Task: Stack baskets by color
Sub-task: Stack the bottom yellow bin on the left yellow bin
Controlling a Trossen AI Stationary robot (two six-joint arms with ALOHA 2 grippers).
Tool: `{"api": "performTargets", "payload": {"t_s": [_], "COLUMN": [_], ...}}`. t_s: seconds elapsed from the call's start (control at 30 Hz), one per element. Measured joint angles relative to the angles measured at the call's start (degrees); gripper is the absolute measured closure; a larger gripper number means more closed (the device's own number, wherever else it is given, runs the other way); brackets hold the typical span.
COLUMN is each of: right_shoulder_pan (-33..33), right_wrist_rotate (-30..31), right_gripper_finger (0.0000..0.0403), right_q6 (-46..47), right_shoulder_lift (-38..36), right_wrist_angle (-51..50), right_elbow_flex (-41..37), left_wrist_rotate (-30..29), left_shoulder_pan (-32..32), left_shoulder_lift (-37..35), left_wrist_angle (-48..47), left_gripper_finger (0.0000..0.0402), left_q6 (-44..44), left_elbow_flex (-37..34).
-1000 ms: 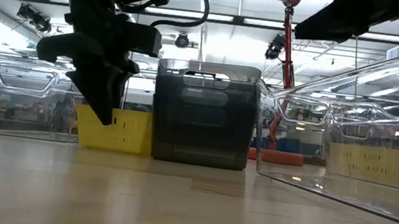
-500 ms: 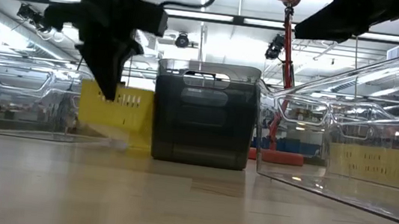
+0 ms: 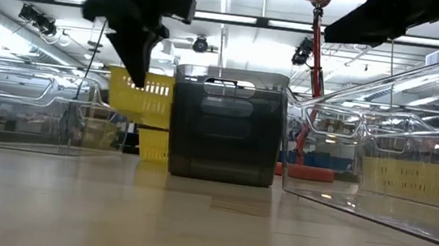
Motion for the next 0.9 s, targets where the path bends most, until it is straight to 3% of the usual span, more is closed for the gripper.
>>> {"api": "performTargets", "payload": {"t_s": [0.17,0.53,0.9], "right_shoulder_pan": [0.0,0.0,0.0], "right_wrist_rotate": [0.0,0.0,0.0], "right_gripper_finger": [0.0234,0.0234,0.0234], "right_q6": [0.0,0.0,-0.5], "right_shoulder_lift": [0.0,0.0,0.0], "right_wrist_angle": [0.0,0.0,0.0], "right_elbow_flex": [0.0,0.0,0.0], "left_wrist_rotate": [-3.0,-0.3,3.5], "left_shoulder_pan": [3.9,13.8,18.6], "left_shoulder_lift": [0.0,0.0,2.7], "left_wrist_angle": [2.6,7.6,12.2], "left_gripper_finger": [0.0387,0.0387,0.0386], "left_q6": [4.4,12.2,14.5], "left_elbow_flex": [-0.2,-0.3,-2.2]}}
